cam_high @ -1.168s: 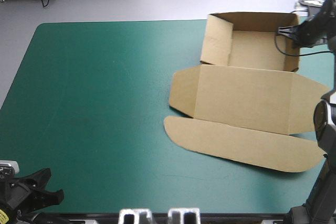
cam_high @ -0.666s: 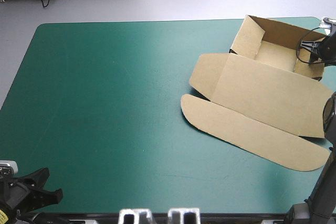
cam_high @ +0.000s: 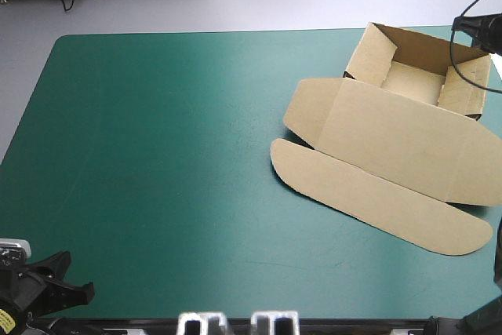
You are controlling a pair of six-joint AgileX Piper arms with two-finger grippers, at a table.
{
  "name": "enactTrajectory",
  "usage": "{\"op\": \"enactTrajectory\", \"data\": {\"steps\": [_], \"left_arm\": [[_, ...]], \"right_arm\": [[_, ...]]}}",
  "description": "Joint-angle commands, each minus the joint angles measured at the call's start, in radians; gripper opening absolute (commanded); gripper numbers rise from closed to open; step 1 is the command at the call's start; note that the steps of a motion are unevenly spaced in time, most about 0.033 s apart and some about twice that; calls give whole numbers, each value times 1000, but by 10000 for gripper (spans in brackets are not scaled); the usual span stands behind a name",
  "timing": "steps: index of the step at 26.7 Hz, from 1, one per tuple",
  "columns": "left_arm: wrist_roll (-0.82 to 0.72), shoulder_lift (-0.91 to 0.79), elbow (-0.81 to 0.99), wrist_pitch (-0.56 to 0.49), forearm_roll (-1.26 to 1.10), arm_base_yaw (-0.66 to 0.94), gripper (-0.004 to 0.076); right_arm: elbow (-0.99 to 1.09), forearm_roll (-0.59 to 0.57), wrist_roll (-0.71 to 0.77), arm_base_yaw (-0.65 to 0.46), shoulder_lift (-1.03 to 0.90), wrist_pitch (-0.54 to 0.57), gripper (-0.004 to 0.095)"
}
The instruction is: Fold the box
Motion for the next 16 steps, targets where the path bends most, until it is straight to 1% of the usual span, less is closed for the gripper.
{"op": "enactTrajectory", "data": {"steps": [1, 3, 4, 5, 6, 9, 12, 14, 16], "left_arm": [[35, 19, 9, -30, 25, -4, -10], [49, 19, 28, -67, 26, -4, -10], [58, 19, 41, -104, 22, -4, -10], [63, 19, 48, -123, 16, -4, -10], [93, 19, 67, -154, -16, -4, -10], [194, 19, 102, -199, -100, -4, -10], [315, 19, 127, -221, -195, -4, -10], [371, 19, 138, -232, -243, -4, -10], [382, 19, 141, -241, -258, -4, -10]], "right_arm": [[145, 8, -19, 41, -199, 4, -7], [292, 11, -29, 73, -302, -4, -7], [421, 11, -49, 102, -397, -30, -7], [494, 8, -59, 115, -441, -43, -7], [639, 3, -71, 125, -520, -66, -7], [840, 3, -97, 127, -640, -117, -7], [1026, 3, -115, 134, -774, -173, -7], [1129, 3, -142, 143, -849, -201, -7], [1228, 1, -147, 143, -919, -225, -7]]}}
